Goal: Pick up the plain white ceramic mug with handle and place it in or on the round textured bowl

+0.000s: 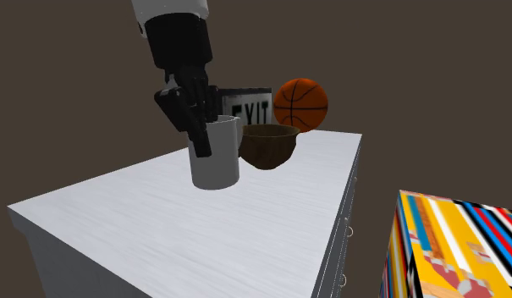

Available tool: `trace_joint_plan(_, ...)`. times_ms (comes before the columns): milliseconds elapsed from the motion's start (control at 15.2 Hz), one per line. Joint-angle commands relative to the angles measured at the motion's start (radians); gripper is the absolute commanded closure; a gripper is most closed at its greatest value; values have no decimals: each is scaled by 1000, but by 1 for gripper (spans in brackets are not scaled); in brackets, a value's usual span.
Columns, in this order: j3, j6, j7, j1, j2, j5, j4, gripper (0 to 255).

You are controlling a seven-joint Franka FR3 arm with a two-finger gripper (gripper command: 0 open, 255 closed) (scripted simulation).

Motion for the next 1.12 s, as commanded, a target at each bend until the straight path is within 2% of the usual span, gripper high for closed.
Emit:
trace_joint_plan(0, 1, -27, -1, 1, -5, 2, 22, 255)
trace_joint_plan(1056, 6, -240, -6, 18, -10, 6, 232, 255)
